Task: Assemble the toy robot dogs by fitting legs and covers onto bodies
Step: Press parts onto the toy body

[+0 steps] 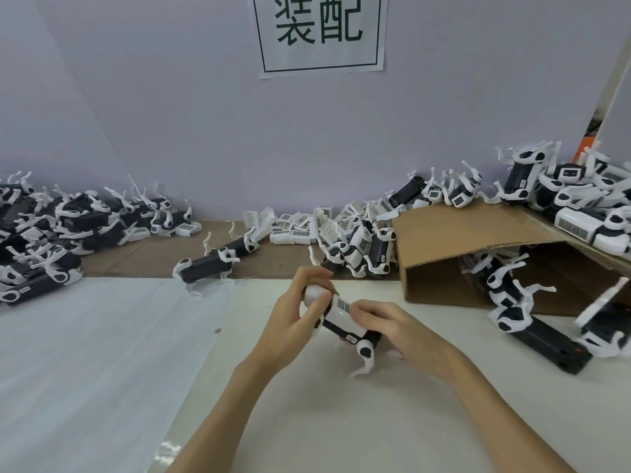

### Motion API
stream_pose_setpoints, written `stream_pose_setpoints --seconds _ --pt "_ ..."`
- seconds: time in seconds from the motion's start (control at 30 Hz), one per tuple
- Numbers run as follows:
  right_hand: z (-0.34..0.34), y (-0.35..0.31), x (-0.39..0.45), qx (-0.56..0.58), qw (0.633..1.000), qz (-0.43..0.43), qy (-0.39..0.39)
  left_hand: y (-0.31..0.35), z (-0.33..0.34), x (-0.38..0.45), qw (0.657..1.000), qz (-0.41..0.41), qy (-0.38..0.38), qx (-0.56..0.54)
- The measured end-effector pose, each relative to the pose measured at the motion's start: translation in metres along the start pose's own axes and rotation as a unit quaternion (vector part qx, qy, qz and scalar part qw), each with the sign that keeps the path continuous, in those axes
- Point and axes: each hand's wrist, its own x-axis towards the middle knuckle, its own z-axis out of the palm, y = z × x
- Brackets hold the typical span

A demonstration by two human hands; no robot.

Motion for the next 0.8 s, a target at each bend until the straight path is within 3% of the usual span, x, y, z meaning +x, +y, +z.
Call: stream_pose_setpoints --seconds 0.07,0.17,0.3,0.43,0.6,0.8 --pt "0.0 0.003 0.001 0.014 0.999 -0.018 0.024 -0.003 -0.002 -0.001 1.0 0.002 -0.01 0.027" --pt "0.006 0.01 0.01 0.007 0.983 -0.104 0.15 -0.009 -0.004 -0.001 0.998 0.001 0.012 0.061" --pt "0.012 0.019 0.014 -0.221 0.92 -0.22 0.239 -0.018 -0.009 0.002 0.983 0.048 0.028 0.173" --pt "0.009 0.022 0.015 -0.364 0.868 -0.251 0.226 -0.028 -0.02 0.003 0.984 0.047 -0.029 0.17" --pt "0.003 0.024 0.016 -0.424 0.864 -0.207 0.174 -0.038 -0.024 0.005 0.983 0.043 -0.052 0.169" --pt "0.01 0.025 0.018 -0.418 0.866 -0.202 0.187 -0.046 -0.022 0.004 0.983 0.016 -0.022 0.18"
